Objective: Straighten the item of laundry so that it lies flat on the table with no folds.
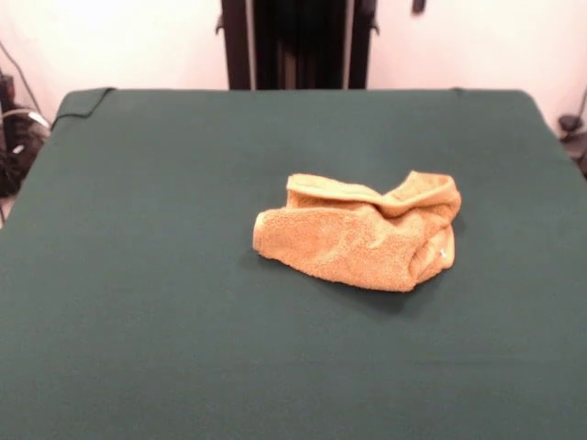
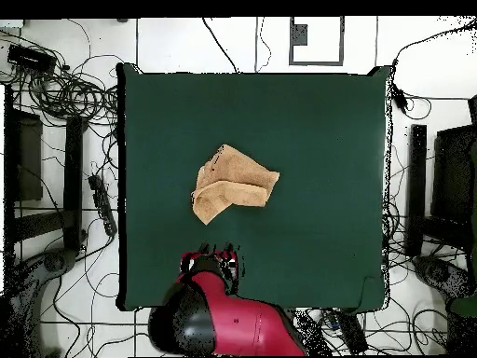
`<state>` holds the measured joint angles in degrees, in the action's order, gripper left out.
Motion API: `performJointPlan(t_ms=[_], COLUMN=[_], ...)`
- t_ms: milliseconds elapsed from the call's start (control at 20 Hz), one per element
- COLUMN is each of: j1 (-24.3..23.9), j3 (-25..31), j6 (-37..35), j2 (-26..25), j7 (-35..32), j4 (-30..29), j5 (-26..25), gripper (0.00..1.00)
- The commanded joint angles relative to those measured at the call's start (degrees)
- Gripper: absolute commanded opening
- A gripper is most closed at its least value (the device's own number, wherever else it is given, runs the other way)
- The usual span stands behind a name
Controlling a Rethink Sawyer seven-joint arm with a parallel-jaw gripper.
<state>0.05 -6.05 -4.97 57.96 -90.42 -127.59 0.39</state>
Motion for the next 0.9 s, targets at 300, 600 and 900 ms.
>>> performJointPlan(t_ms=[300, 600, 900], j1=[0.11, -2.09, 0.01], j3=[6.70, 8.47, 10.15], j6=[14.51, 21.37, 29.20], j2=[-21.90, -29.65, -30.84], j7=[-20.69, -22.58, -33.98], j4=[-8.58, -8.13, -9.95], j5=[5.12, 2.79, 7.34], gripper=[1.00, 1.00, 1.00])
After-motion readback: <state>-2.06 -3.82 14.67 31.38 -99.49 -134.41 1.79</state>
